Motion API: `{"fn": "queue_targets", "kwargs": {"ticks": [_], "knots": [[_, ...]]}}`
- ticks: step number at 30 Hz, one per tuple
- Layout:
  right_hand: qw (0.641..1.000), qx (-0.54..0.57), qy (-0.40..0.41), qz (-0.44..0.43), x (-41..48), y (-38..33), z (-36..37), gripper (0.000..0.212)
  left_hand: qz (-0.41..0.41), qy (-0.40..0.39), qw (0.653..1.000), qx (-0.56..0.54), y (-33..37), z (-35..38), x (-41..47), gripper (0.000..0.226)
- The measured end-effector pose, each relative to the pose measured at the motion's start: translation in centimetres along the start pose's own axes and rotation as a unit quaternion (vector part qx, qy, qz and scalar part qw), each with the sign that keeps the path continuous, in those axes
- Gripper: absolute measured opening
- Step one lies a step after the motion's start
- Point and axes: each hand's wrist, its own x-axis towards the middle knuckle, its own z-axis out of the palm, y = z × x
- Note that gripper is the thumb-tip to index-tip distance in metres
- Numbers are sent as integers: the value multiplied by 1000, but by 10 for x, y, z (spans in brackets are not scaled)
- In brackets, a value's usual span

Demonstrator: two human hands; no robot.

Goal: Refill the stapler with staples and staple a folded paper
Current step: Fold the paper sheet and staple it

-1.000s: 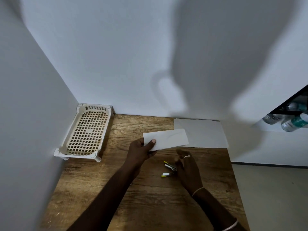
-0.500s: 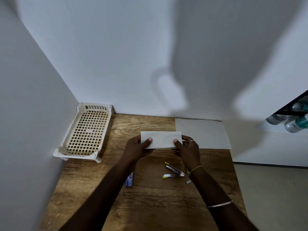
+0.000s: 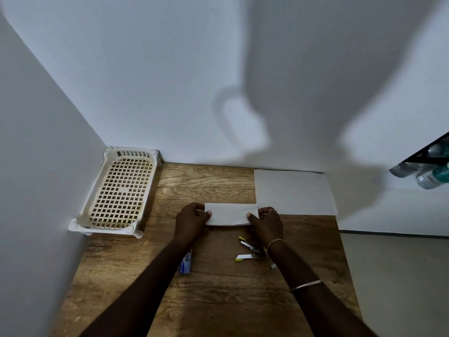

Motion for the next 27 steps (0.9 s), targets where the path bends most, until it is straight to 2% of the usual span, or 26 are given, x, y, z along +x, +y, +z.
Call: {"fn": "queue_targets", "kwargs": {"ticks": [5,10,18,22,25,27], "knots": [[995,-95,-16,-31,2,5,5,33,69,37,987,139,-10,5,1,29],[981,-179,-20,-68,-1,5,6,34,82,43,981,172,-13,3,0,36],[954,-282,-1,-105,-7,8,3,41,146,43,951,268,-15,1,-5,26],[943,-308,22,-127,-10,9,-1,44,157,46,945,282,-11,1,-10,30],[929,-310,61,-191,-14,9,-5,39,182,70,936,294,-5,1,-19,40],[910,-318,65,-258,-20,10,-6,40,224,69,916,326,-3,4,-28,40]]}}
